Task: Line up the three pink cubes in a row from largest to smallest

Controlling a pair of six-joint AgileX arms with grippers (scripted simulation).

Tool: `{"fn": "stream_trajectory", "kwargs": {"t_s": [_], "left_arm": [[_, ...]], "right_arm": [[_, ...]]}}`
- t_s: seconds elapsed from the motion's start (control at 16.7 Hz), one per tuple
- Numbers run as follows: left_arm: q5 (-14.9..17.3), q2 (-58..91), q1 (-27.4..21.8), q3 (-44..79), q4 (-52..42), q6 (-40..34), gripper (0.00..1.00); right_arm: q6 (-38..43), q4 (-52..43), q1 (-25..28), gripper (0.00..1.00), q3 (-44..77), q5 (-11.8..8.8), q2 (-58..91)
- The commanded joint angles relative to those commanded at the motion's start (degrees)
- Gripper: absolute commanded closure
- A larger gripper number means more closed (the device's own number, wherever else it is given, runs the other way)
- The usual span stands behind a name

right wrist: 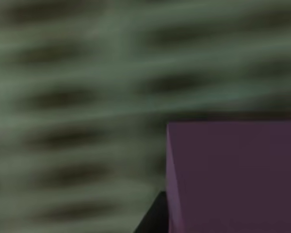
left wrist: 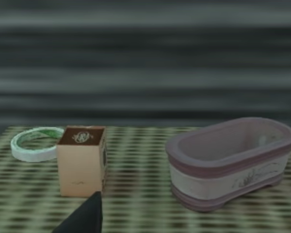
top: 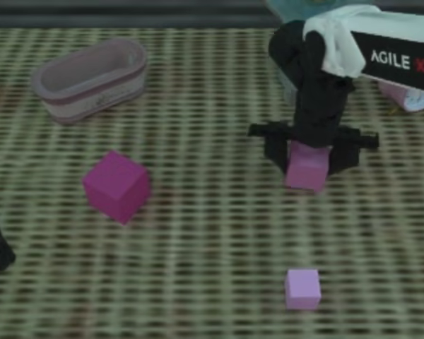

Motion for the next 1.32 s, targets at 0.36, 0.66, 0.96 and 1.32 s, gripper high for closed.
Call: {"fn": "stream_trajectory", "kwargs": {"t_s": [0.36, 0.66, 0.96, 1.32], "left_arm": [[0.0, 0.0, 0.0, 0.0, 0.0, 0.0, 0.0], [0.0, 0.0, 0.0, 0.0, 0.0, 0.0, 0.0], [0.0, 0.0, 0.0, 0.0, 0.0, 0.0, 0.0], [0.0, 0.0, 0.0, 0.0, 0.0, 0.0, 0.0]], "right_arm": [[-0.09, -10.88, 0.34, 1.0, 7.86, -0.03, -2.68], [0.11, -11.11, 0.18, 1.0, 8.0, -0.06, -2.83], [5.79, -8.63, 8.85, 1.0, -1.58, 0.02, -10.49], [16.07, -4.68, 24.58, 1.0, -19.96, 0.05, -23.61]]}}
